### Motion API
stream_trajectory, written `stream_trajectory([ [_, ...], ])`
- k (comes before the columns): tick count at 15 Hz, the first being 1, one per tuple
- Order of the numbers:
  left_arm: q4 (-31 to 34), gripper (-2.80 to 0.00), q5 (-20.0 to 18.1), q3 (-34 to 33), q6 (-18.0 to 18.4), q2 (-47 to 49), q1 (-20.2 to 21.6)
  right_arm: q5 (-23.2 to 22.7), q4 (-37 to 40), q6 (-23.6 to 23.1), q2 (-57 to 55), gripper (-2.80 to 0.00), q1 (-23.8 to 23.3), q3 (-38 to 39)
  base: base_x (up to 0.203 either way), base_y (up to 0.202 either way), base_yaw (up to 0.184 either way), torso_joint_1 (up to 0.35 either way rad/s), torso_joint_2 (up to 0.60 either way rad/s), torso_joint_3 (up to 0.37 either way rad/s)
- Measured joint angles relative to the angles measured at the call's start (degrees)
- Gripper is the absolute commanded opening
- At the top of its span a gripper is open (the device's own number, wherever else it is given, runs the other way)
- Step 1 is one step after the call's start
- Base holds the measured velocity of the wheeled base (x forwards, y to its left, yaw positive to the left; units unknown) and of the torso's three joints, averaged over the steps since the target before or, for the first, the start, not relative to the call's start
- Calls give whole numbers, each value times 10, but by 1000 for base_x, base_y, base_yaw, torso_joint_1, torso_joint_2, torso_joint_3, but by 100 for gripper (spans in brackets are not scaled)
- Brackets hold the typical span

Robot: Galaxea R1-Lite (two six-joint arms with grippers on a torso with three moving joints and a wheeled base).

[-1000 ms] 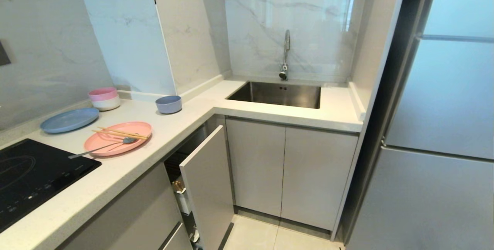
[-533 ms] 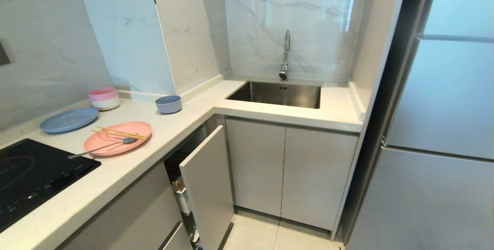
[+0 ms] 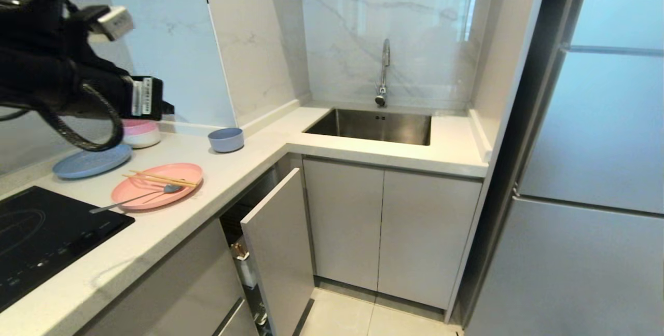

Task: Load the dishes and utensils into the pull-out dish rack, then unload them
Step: Open the cupboard

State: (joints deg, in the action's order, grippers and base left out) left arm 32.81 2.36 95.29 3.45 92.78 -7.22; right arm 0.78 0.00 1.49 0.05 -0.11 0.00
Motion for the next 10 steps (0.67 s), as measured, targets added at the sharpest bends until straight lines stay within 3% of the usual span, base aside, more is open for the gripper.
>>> stream_trajectory([
  [3,66,-280,-5,68,-7,114,-16,0,0,0,0,-280,0,0,0,0,0,0,0,0],
  [10,55,-280,3,150,-13,302,-12,0,0,0,0,-280,0,0,0,0,0,0,0,0],
])
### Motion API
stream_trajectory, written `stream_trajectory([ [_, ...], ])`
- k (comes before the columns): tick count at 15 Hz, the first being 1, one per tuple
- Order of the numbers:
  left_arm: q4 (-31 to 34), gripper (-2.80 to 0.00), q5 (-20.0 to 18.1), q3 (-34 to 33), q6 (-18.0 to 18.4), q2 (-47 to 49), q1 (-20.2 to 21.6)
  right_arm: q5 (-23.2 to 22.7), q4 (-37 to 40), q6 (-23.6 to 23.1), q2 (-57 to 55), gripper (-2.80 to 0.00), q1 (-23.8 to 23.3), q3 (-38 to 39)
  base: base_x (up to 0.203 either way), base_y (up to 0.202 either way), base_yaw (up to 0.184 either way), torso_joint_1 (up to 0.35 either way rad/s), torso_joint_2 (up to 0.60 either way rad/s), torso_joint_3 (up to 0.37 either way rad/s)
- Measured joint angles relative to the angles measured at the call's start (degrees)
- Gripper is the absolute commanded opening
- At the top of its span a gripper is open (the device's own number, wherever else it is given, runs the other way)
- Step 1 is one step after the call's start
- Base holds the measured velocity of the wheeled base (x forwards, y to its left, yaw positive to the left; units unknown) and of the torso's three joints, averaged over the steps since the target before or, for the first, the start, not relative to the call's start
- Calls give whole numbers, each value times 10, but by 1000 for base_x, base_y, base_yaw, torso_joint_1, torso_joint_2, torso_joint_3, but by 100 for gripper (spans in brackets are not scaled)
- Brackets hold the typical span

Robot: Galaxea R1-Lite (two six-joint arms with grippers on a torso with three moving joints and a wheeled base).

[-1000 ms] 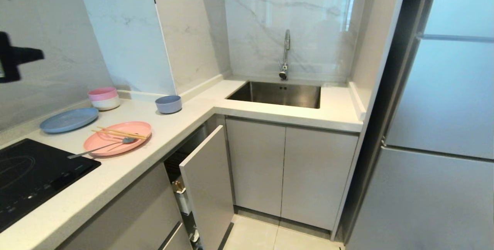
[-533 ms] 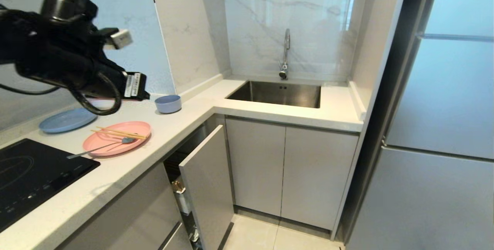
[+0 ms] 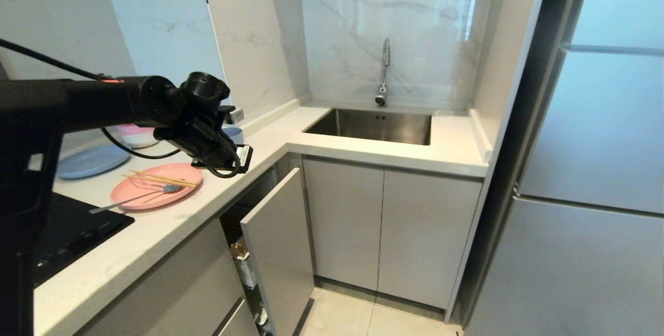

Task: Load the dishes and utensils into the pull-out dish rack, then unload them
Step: Open the cupboard

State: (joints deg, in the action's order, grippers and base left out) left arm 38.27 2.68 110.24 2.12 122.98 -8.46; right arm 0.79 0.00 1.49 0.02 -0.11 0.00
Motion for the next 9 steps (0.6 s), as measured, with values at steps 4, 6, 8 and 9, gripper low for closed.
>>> stream_trajectory([
  [4,-85,-280,9,11,2,73,7,0,0,0,0,-280,0,0,0,0,0,0,0,0],
  [6,-124,-280,9,13,1,104,7,0,0,0,0,-280,0,0,0,0,0,0,0,0],
  [8,-152,0,8,13,2,128,6,0,0,0,0,-280,0,0,0,0,0,0,0,0],
  [9,-154,0,8,14,1,136,6,0,0,0,0,-280,0,0,0,0,0,0,0,0],
])
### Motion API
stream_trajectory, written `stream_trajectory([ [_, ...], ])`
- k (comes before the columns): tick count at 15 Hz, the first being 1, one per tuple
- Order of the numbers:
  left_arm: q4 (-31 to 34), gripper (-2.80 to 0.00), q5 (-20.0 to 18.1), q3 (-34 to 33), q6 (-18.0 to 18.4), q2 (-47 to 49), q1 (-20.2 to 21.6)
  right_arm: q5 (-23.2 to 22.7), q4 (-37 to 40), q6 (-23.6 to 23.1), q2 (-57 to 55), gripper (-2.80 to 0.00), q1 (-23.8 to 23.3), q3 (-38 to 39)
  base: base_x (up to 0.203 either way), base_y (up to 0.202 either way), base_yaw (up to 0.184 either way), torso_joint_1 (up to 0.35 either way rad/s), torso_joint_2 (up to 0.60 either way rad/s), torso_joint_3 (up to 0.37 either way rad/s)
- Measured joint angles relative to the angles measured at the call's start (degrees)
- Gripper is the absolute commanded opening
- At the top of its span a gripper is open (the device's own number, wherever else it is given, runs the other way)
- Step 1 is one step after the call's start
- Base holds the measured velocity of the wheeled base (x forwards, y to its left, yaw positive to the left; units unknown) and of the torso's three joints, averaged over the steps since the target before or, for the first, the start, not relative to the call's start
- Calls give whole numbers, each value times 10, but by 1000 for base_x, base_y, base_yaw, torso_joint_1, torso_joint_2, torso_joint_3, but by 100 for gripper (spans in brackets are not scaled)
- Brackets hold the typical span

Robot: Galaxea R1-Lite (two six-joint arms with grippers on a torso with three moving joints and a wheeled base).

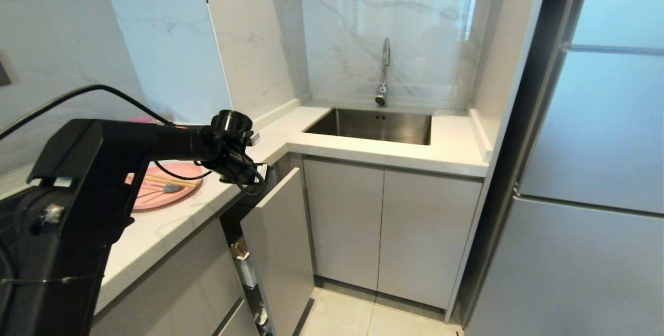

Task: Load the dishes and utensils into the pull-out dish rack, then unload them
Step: Open the cupboard

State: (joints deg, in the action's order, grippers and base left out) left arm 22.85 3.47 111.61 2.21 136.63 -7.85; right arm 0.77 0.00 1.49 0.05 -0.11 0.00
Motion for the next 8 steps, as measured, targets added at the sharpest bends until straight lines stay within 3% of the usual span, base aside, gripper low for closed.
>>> stream_trajectory([
  [8,-40,0,-6,0,-1,55,-3,0,0,0,0,-280,0,0,0,0,0,0,0,0],
])
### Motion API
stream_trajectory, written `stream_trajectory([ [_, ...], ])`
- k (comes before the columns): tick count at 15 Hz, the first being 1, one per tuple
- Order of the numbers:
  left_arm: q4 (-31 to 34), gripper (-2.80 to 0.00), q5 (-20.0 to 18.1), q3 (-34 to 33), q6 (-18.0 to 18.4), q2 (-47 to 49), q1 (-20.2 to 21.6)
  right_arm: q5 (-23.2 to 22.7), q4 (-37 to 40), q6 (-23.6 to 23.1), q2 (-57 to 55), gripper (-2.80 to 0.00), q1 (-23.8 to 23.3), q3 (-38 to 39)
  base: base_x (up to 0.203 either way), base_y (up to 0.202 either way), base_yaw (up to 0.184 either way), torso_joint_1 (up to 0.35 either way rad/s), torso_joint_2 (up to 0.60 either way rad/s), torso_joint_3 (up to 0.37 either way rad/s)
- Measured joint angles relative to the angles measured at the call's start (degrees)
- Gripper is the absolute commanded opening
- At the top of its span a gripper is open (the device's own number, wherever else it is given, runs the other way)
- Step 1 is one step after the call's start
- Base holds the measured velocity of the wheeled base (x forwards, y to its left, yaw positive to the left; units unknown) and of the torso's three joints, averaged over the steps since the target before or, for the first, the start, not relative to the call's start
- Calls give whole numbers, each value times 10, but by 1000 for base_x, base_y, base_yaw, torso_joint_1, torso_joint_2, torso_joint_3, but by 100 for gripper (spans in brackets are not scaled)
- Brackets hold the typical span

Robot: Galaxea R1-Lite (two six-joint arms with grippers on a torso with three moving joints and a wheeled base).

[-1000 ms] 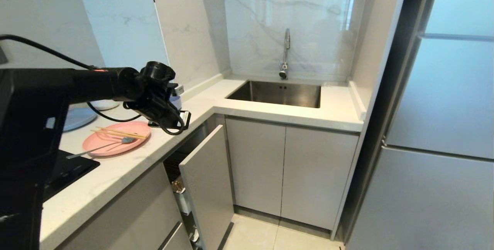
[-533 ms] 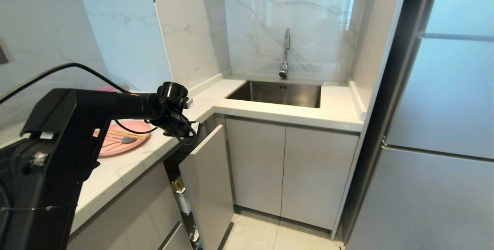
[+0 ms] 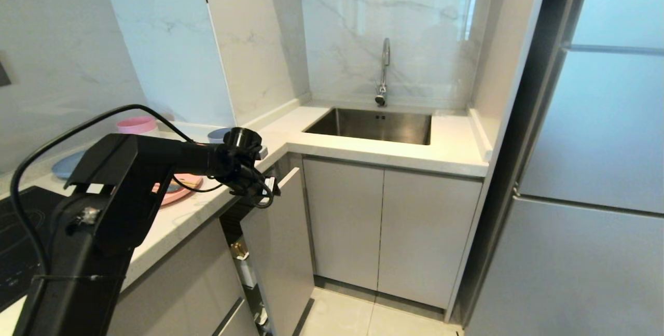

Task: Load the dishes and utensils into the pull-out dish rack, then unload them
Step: Open the cupboard

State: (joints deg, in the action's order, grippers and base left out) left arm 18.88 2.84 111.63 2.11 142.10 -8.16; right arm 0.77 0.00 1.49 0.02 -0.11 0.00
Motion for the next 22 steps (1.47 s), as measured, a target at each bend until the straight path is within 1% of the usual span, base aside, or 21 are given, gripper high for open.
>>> stream_trajectory([
  [6,-18,0,4,-1,-5,22,-5,0,0,0,0,-280,0,0,0,0,0,0,0,0],
  [9,-21,0,5,-2,-33,29,-17,0,0,0,0,-280,0,0,0,0,0,0,0,0],
  [11,-23,0,19,-2,-50,34,-25,0,0,0,0,-280,0,0,0,0,0,0,0,0],
  [13,-24,0,35,-2,-54,38,-32,0,0,0,0,-280,0,0,0,0,0,0,0,0],
  [17,-23,0,37,-2,-77,42,-44,0,0,0,0,-280,0,0,0,0,0,0,0,0],
  [22,-20,0,34,-4,-85,45,-60,0,0,0,0,-280,0,0,0,0,0,0,0,0],
])
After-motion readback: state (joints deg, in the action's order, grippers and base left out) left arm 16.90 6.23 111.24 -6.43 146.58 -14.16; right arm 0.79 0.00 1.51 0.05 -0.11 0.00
